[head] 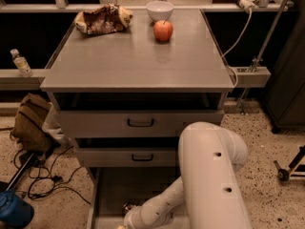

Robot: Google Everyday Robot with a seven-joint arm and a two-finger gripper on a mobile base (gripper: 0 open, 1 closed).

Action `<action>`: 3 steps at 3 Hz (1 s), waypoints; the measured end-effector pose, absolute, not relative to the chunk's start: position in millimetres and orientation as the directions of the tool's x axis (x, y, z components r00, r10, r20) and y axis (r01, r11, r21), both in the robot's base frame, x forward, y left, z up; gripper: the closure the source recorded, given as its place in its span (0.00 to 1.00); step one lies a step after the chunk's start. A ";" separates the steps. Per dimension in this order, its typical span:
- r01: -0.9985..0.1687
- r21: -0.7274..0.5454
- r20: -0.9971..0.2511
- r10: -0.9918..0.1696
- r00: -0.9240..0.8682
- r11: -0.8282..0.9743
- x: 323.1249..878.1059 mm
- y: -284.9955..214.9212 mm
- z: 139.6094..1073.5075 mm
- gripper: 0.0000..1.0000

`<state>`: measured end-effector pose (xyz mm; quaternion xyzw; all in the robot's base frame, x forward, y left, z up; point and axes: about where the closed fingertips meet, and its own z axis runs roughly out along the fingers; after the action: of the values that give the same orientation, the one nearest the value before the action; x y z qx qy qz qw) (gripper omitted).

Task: Pick orange can from bottom drawer and place on counter

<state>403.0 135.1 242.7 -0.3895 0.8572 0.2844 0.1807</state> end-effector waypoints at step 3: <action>-0.742 0.340 -0.606 -0.469 -0.643 0.578 420.5 151.4 198.6 0.00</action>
Offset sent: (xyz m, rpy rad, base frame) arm 0.0361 0.0131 -0.0656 0.0615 -0.1681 -0.2571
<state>420.5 151.4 198.6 -0.3530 0.8574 0.2937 0.2324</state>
